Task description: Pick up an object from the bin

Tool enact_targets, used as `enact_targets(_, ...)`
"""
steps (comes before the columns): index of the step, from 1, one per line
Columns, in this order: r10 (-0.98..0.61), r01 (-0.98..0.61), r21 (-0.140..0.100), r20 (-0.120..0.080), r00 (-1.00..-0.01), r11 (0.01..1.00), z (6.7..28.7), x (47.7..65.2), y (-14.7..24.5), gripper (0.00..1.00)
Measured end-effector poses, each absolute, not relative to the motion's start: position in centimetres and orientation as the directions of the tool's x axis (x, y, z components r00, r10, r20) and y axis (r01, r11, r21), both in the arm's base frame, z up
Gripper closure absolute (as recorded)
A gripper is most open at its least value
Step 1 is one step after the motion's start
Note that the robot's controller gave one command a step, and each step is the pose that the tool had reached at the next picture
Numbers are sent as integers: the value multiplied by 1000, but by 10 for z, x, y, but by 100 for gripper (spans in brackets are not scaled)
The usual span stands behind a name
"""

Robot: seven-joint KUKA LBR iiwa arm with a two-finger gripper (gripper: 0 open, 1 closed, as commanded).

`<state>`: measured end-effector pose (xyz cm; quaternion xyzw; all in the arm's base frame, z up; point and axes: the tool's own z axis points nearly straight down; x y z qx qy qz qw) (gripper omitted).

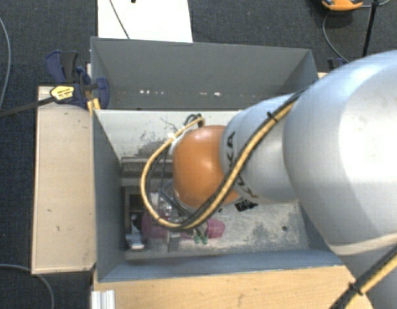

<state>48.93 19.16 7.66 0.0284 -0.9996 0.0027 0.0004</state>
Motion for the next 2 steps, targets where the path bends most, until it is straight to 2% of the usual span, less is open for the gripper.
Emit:
enact_targets(1, -71, -71, -5, 0, -997, 997, 182, 483, 189, 100)
enact_targets(2, -70, -70, -5, 0, -998, 998, 182, 483, 189, 100)
